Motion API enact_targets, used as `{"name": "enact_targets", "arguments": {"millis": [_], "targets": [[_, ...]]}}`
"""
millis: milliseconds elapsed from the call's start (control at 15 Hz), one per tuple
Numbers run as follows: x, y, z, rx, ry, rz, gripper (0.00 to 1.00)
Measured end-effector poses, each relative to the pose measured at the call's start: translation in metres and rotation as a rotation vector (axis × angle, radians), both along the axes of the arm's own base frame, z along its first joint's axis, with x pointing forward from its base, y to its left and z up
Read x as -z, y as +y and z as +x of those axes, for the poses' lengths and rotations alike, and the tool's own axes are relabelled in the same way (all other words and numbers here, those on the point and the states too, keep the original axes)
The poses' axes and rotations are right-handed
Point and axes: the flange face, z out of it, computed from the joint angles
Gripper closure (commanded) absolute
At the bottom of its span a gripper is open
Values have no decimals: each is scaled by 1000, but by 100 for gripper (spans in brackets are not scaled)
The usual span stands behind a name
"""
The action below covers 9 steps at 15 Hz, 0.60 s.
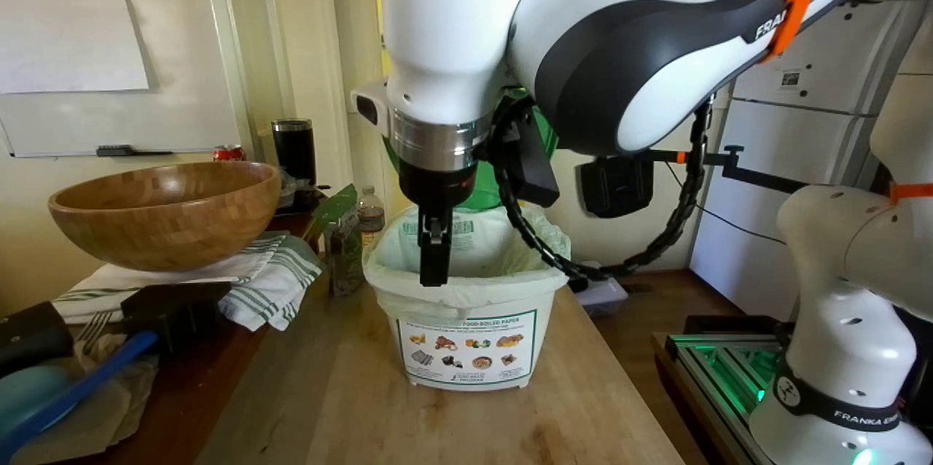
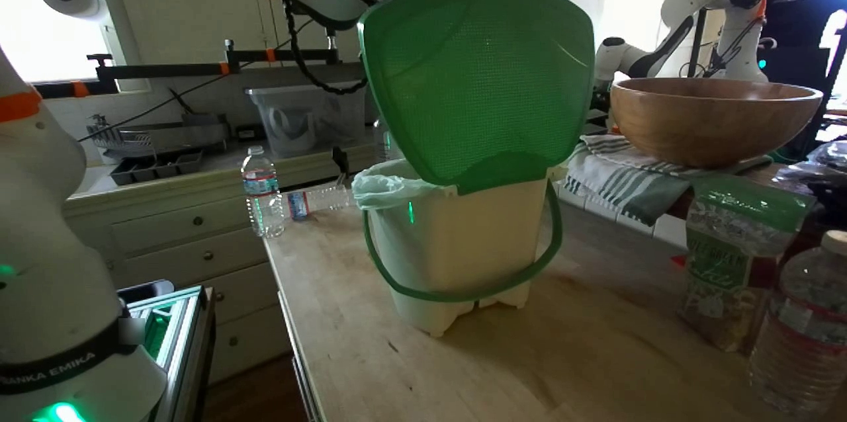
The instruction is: Put the bin upright
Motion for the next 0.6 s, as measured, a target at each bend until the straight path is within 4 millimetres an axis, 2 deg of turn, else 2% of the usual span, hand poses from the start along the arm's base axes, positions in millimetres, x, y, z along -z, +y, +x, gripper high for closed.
{"name": "enact_targets", "arguments": {"millis": [333,600], "targets": [[-61,14,-15,-6,-182,104,0],[-115,12,-37,10,-318,137,0]]}}
